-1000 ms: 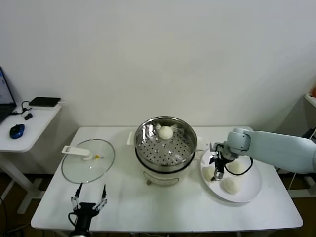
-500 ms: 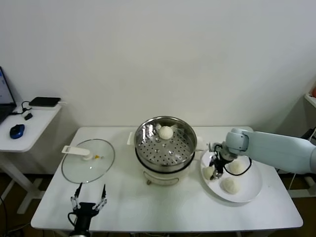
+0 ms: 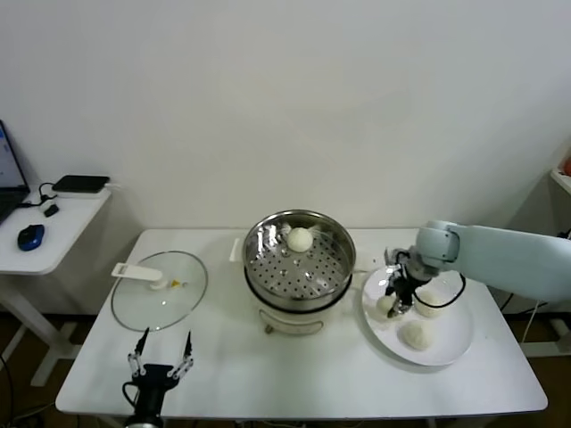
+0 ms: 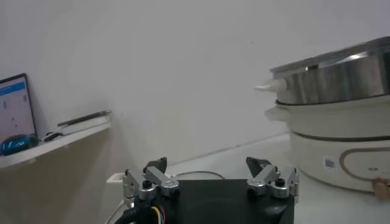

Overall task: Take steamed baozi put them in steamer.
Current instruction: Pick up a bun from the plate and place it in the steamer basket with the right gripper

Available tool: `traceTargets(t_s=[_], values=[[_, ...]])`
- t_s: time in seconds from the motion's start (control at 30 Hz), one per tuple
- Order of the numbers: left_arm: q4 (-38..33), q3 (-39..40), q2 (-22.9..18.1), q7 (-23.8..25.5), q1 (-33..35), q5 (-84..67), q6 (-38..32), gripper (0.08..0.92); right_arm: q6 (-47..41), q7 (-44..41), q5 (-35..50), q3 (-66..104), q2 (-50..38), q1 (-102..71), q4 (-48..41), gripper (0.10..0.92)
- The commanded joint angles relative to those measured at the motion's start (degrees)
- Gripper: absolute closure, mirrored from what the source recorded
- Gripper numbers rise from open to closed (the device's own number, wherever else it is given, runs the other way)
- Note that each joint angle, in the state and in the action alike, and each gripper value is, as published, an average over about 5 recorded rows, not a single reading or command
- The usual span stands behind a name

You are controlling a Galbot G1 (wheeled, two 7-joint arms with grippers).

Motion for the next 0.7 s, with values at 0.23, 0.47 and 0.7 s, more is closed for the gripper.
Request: traceTargets(t_s=[0.23, 0.47, 0.7], values=[[0.03, 0.27, -2.8, 0.19, 0.23, 0.12, 0.13, 0.177, 6.17, -13.75, 8.9, -15.39, 2.81, 31.81, 5.79, 0.474], [0.6, 0.59, -2.8, 0.23, -0.03, 0.51, 0.09, 0.177, 5.4, -15.77, 13.37, -12.86, 7.38, 36.89, 4.48, 0.474], [0.72, 1.16, -2.8, 0.4, -0.37, 0.61, 0.31, 0.177, 2.23, -14.53, 15.28, -4.77, 14.86, 31.33, 0.85, 0.472]])
